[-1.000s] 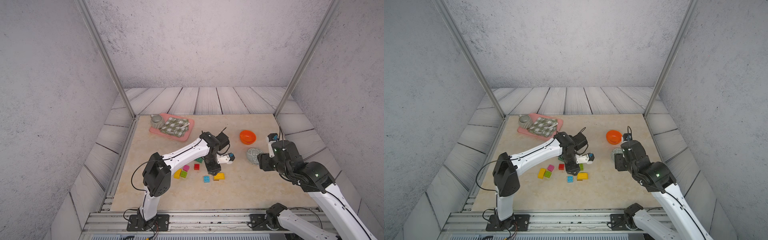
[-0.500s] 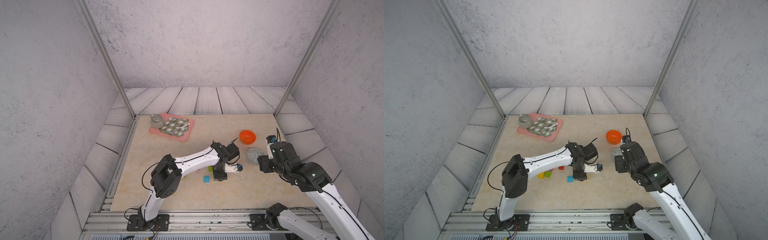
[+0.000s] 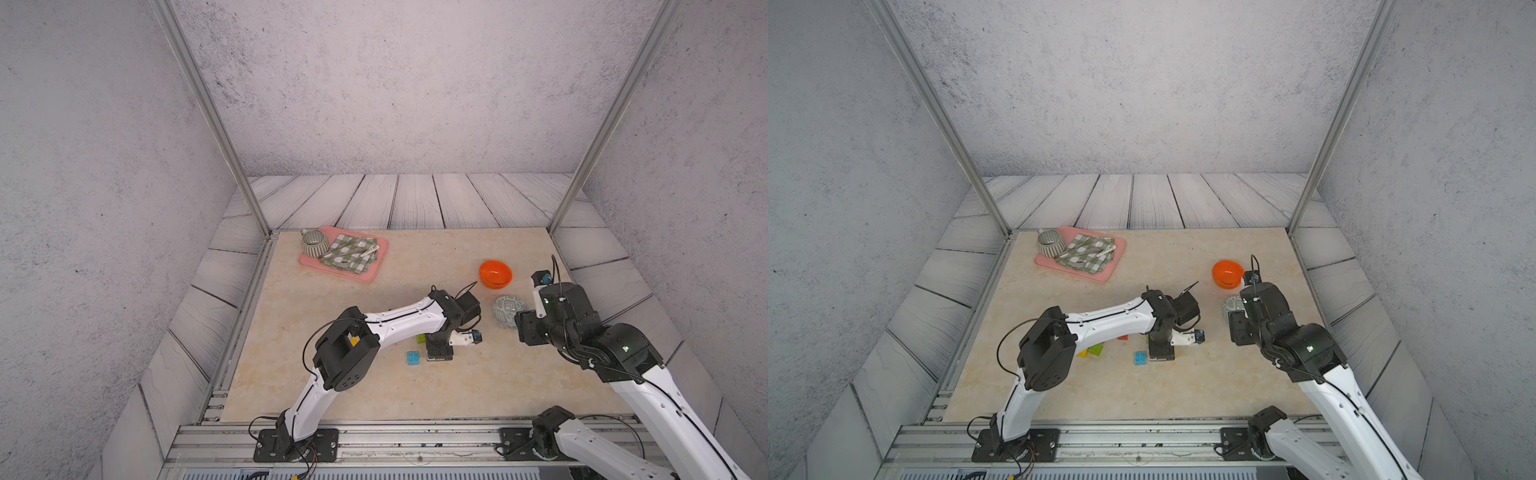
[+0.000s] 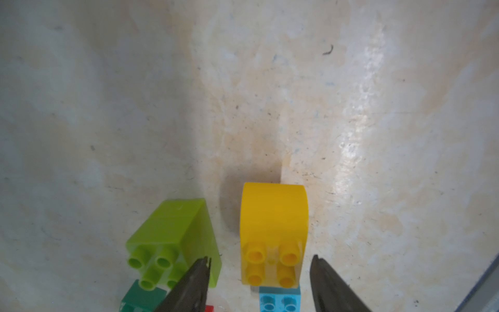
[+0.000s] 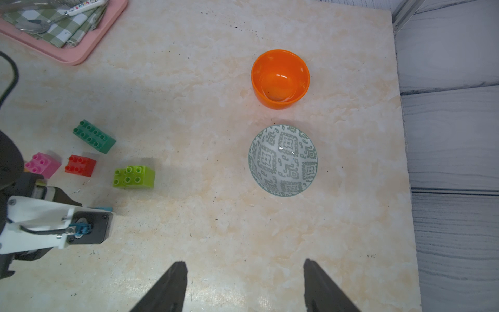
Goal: Assemble the letter s with lego
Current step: Pick up the lego brick from the center of the board.
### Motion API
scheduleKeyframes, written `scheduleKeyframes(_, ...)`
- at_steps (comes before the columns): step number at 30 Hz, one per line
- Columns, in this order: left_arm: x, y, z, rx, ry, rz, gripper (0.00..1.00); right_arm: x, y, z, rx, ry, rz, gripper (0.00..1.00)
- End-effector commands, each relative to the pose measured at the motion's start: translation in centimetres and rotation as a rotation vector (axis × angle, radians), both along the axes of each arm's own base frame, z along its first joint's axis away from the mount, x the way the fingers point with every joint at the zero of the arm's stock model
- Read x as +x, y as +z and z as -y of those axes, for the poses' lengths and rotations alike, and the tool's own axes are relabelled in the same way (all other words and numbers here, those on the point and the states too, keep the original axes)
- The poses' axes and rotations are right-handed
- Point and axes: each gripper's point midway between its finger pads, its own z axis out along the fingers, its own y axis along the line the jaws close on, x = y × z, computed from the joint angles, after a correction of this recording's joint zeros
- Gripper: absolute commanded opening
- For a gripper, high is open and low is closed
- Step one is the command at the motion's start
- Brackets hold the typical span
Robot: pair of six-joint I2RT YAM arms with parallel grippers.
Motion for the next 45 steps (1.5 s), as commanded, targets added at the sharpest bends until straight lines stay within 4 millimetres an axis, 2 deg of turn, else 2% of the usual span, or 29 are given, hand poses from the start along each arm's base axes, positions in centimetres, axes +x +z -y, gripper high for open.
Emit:
scheduleKeyframes(1, 0.6, -0.4, 0.0, 0.019, 0.001, 0.000, 0.63, -0.2, -0.4, 0.1, -0.005, 0.001, -0.016, 0.67)
scheduleKeyframes(14, 0.0, -1.4, -0.7, 0.056, 0.005, -0.056, 0.58, -0.1, -0.5, 0.0, -0.004, 0.004, -0.023, 0.69)
scheduleKeyframes(26, -0.4, -2.0, -0.9, 0.064, 0.016, -0.104, 0.48, -0.1, -0.6, -0.1, -0.001, 0.007, -0.029, 0.70)
scheduleKeyframes(34, -0.8, -2.6, -1.1, 0.077, 0.024, -0.125, 0.49, -0.1, -0.6, -0.1, -0.001, 0.005, -0.030, 0.70)
scheduleKeyframes(37, -0.9, -2.8, -1.2, 0.083, 0.023, -0.135, 0.46, 0.0, -0.7, -0.2, -0.003, 0.007, -0.032, 0.70)
scheduleKeyframes(41, -0.9, -1.8, -1.3, 0.089, 0.031, -0.138, 0.28, 0.0, -0.7, -0.2, -0.001, 0.005, -0.033, 0.71)
scheduleKeyframes(43, -0.6, -0.1, -1.5, 0.080, 0.039, -0.120, 0.21, -0.1, -0.7, -0.2, 0.005, 0.006, -0.032, 0.71)
scheduleKeyframes(45, -0.4, 2.2, -1.5, 0.049, 0.047, -0.087, 0.20, -0.1, -0.6, -0.3, 0.013, 0.006, -0.032, 0.71)
